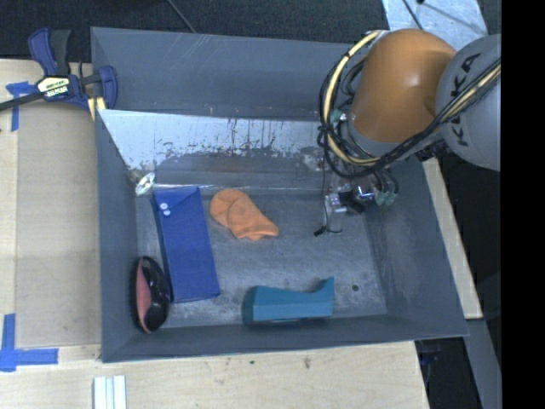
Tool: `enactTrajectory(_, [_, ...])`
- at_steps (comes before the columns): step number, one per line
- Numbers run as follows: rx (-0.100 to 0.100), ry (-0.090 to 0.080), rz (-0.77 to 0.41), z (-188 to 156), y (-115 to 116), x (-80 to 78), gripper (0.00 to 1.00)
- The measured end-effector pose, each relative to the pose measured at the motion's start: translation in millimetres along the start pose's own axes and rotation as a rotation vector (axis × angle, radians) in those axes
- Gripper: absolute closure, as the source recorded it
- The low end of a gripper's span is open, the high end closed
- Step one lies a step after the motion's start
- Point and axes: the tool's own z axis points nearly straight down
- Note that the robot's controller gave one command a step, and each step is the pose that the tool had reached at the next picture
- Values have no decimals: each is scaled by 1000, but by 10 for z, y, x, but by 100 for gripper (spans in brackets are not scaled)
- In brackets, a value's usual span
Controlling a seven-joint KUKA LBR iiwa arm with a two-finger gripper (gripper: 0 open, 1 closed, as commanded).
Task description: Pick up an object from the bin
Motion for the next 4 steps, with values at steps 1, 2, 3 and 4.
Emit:
enactTrajectory(1, [0, -7, 34, 133, 203, -180, 0])
enactTrajectory(2, [0, -1, -78, 248, 443, -214, 0])
enactTrajectory(3, [0, -2, -21, 352, 729, -158, 0])
enactTrajectory(4, [0, -2, 48, 538, 842, -130, 0])
